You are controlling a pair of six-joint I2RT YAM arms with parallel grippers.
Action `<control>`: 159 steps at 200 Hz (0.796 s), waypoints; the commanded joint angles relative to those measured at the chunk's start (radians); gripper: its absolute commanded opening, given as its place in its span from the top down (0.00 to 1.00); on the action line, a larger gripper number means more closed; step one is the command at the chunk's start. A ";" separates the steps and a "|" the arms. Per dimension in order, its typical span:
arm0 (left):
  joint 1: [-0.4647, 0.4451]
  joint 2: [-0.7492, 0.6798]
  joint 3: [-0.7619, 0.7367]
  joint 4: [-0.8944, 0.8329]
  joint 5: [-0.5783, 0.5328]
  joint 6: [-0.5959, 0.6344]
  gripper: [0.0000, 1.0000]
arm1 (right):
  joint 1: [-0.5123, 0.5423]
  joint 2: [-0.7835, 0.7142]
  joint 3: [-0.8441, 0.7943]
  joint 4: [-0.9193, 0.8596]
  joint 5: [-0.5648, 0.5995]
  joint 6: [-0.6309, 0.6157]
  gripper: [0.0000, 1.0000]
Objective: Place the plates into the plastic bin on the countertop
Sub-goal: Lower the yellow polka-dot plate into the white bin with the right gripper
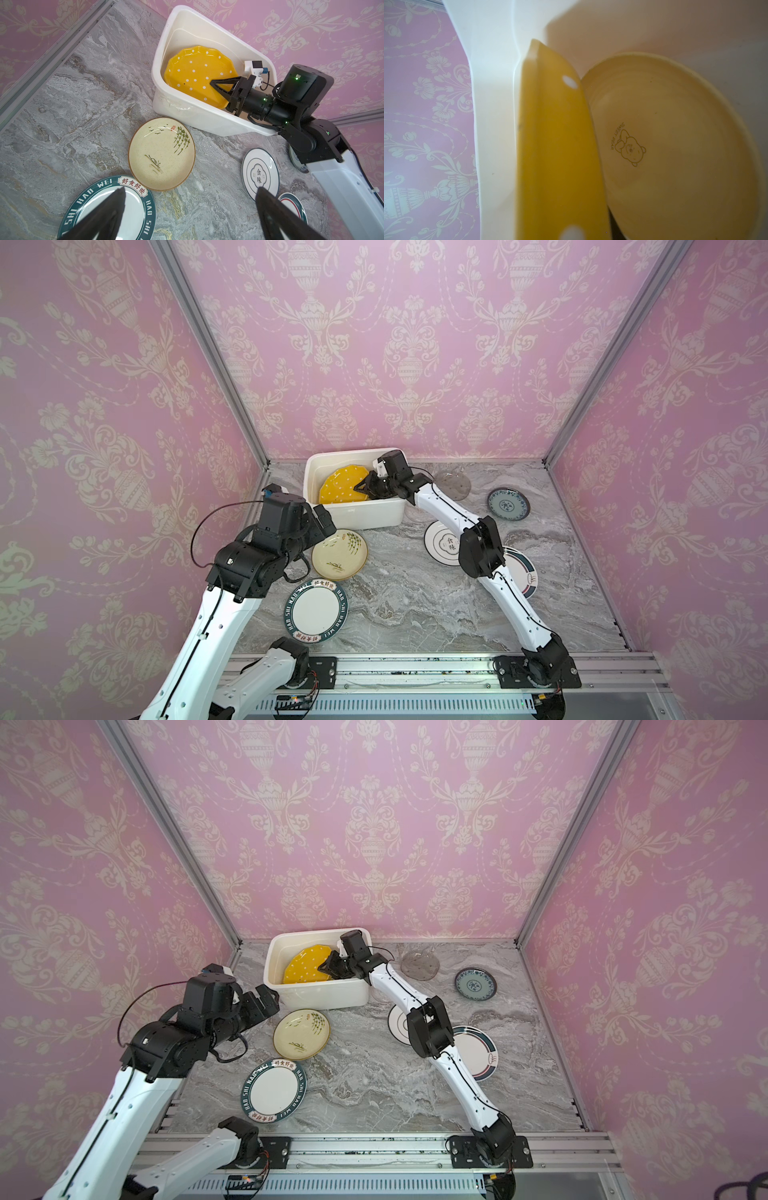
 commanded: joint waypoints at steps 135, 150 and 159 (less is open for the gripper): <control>0.052 -0.020 -0.040 -0.008 0.051 -0.002 0.01 | 0.027 0.019 0.046 -0.097 0.051 -0.136 0.56; 0.055 -0.026 -0.048 -0.006 0.054 -0.008 0.01 | 0.028 0.012 0.044 -0.139 0.065 -0.170 0.52; 0.056 -0.029 -0.052 -0.006 0.055 -0.012 0.01 | 0.028 0.005 0.044 -0.166 0.077 -0.192 0.50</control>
